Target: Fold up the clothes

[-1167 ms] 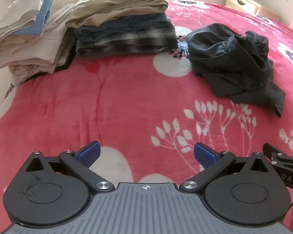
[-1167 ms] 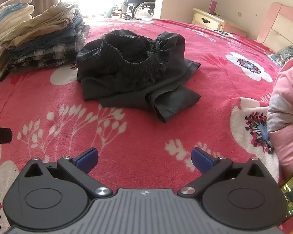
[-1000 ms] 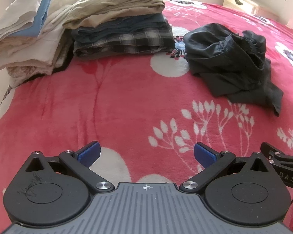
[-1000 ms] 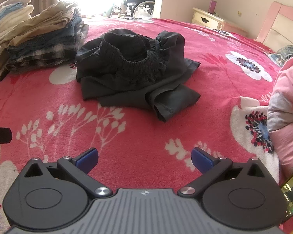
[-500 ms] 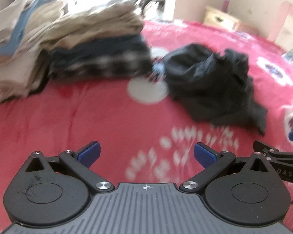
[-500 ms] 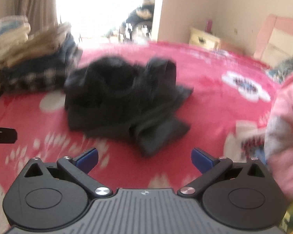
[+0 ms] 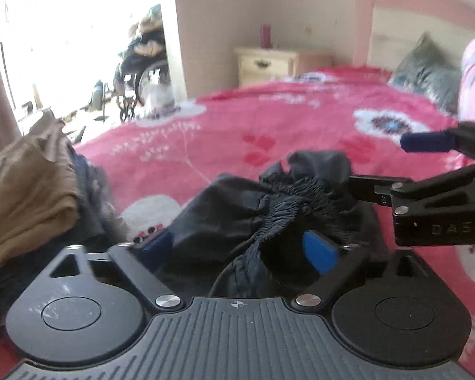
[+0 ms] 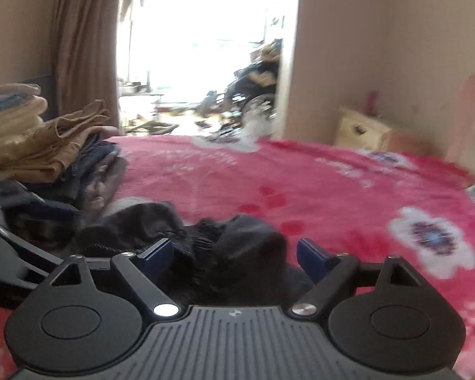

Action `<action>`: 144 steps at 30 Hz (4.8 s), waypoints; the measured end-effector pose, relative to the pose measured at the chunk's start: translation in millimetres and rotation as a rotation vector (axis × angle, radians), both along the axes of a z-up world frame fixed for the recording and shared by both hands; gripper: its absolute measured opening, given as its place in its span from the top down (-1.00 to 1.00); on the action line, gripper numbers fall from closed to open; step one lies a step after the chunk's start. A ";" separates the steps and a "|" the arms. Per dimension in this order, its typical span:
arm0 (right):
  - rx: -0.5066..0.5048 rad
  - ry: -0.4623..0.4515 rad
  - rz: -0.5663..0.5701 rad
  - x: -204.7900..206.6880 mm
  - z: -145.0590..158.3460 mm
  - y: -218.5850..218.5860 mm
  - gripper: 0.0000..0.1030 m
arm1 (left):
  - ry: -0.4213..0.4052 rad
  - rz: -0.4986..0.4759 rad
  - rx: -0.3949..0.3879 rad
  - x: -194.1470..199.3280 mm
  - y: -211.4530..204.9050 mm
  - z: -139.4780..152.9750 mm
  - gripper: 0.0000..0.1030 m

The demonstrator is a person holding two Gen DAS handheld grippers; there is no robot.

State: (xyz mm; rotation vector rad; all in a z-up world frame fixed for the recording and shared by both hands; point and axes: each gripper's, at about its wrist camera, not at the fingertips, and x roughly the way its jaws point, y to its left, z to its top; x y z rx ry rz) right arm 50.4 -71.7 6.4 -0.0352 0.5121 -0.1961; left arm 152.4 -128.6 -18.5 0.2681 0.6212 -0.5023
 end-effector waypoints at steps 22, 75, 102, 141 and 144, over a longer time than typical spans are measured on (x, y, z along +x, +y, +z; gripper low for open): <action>0.353 0.203 0.060 -89.6 19.3 1.7 0.86 | 0.084 0.222 -0.142 -61.5 101.1 28.1 0.93; 0.302 0.593 0.638 -124.8 -2.0 121.6 0.81 | 0.242 0.276 -0.015 -188.0 220.5 -18.8 0.90; 0.192 0.549 0.587 -183.2 -14.8 131.2 0.81 | 0.163 0.297 0.056 -188.9 205.1 -32.6 0.86; 0.169 0.639 0.388 -186.9 -26.8 93.4 0.47 | 0.310 0.092 0.014 -220.0 209.7 -29.5 0.54; 0.118 0.551 0.322 -192.5 -16.2 93.7 0.86 | 0.274 0.128 0.009 -218.9 206.4 -23.4 0.89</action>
